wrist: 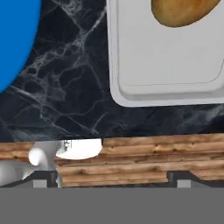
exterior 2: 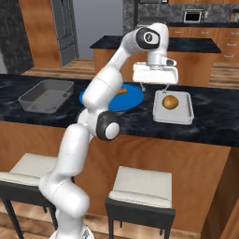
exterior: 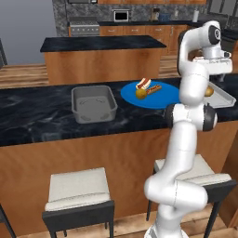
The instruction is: Place one cooked food and one vegetable from the large plate to each tupperware container.
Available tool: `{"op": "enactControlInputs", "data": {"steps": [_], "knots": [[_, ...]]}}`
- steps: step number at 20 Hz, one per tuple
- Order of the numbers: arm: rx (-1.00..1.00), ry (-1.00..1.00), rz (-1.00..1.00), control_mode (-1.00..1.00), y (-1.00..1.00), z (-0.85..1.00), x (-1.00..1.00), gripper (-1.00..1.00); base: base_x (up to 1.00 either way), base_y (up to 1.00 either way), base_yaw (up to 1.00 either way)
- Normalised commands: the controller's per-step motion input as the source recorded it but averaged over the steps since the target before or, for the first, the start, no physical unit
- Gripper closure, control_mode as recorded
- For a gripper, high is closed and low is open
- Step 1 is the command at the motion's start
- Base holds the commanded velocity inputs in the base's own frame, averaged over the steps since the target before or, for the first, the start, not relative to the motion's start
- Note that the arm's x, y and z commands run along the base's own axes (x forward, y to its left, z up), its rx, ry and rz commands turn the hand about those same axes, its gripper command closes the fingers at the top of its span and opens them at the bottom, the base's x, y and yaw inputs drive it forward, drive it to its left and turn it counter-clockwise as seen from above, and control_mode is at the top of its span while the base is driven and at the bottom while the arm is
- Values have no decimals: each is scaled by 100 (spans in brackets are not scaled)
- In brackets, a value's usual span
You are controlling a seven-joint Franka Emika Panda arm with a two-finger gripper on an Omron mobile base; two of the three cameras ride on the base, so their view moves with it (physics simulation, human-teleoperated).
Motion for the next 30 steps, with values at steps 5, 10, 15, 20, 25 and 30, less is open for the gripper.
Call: {"op": "enactControlInputs", "data": {"steps": [5,10,15,20,25,30], "knots": [[0,18,-11,-100,8,-19,0,-100,0,0,0],[-1,-16,-1,-100,37,-3,1,-100,0,0,0],[-10,-54,1,-100,65,-59,19,-100,0,0,0],[-15,-66,0,-100,65,-60,38,-100,0,0,0],[-22,-79,3,-100,72,-20,-16,-100,0,0,0],[-20,-43,0,-100,64,-47,-91,-100,0,0,0]]}}
